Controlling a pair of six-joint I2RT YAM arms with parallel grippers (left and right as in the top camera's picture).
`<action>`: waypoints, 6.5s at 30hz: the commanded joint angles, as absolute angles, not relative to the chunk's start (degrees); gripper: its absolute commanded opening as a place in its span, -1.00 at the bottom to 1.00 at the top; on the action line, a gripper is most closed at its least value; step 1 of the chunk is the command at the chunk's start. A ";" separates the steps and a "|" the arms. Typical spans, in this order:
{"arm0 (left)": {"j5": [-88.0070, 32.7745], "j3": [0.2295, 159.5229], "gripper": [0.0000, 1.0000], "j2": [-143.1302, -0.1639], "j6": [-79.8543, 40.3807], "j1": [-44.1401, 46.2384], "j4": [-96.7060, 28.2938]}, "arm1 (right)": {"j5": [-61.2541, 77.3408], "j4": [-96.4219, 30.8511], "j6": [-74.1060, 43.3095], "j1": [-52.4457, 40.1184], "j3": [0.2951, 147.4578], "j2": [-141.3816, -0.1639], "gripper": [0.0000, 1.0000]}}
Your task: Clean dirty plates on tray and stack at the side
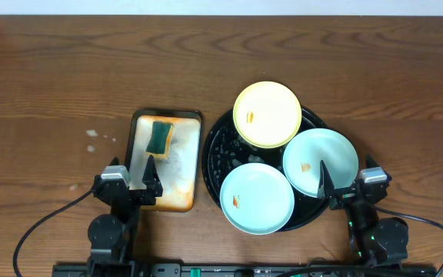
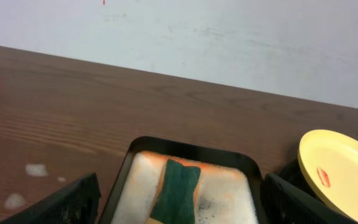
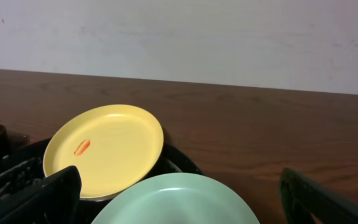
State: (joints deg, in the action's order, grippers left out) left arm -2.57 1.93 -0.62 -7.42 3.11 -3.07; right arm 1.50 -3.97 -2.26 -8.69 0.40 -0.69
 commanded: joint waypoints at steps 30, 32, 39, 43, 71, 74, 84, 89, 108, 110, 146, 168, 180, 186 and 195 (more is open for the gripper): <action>-1.43 0.23 0.67 -0.23 -6.66 3.25 -3.79 | 1.34 -4.14 -1.83 -8.27 0.32 -0.38 0.99; -1.43 0.23 0.66 -0.23 -6.66 3.25 -3.79 | 1.34 -4.14 -1.83 -8.27 0.32 -0.38 0.98; -1.43 0.23 0.66 -0.23 -6.66 3.25 -3.79 | 0.71 -4.14 -1.63 -8.27 0.32 -0.38 0.98; -1.56 0.23 0.66 -0.23 -6.72 3.25 -3.40 | 2.11 -4.03 -2.72 -8.27 0.32 -0.38 0.99; -10.96 45.25 0.66 -43.57 -12.71 3.25 -34.70 | 21.15 -34.00 -13.61 -8.27 47.44 -47.22 0.99; -11.03 50.52 0.67 -50.02 -12.73 3.25 -37.34 | 21.10 -39.27 -11.49 -8.27 55.92 -57.17 0.98; -11.55 51.48 0.67 -62.02 -13.30 3.25 -39.24 | 23.29 -41.65 -12.14 -8.10 62.67 -70.52 0.98; -10.11 55.90 0.67 -68.79 -10.37 3.25 -41.34 | 19.59 -42.85 -12.14 -7.46 62.70 -71.40 0.98; -2.50 57.23 0.06 -95.48 -0.12 6.59 -31.73 | 19.51 -42.50 -12.19 -7.57 62.67 -71.44 0.99; -2.48 57.23 -0.02 -97.47 0.01 7.09 -31.42 | 19.53 -42.65 -12.19 -7.57 62.67 -71.44 0.98; -0.80 58.57 0.05 -95.96 1.78 7.42 -34.72 | 19.51 -43.77 -12.16 -7.57 62.67 -71.44 0.98; -1.08 61.14 -0.05 -93.25 -7.64 7.49 -41.56 | 19.51 -44.60 -12.16 -7.57 62.67 -71.42 0.98; -0.75 57.19 0.10 -100.68 -5.63 7.46 -29.80 | 19.51 -44.60 -12.16 -7.57 62.67 -71.44 0.98; -0.80 57.19 -0.36 -105.34 -5.65 7.49 -29.26 | 19.51 -44.77 -12.16 -7.57 62.67 -71.42 0.99; -3.64 60.10 -0.85 -99.48 -5.67 7.49 -34.00 | 19.51 -44.75 -12.16 -7.57 62.67 -71.42 0.99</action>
State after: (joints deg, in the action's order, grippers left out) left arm -1.45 58.70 -102.87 -5.78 7.29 -31.73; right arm 19.53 -44.77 -12.75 -7.92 61.56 -71.20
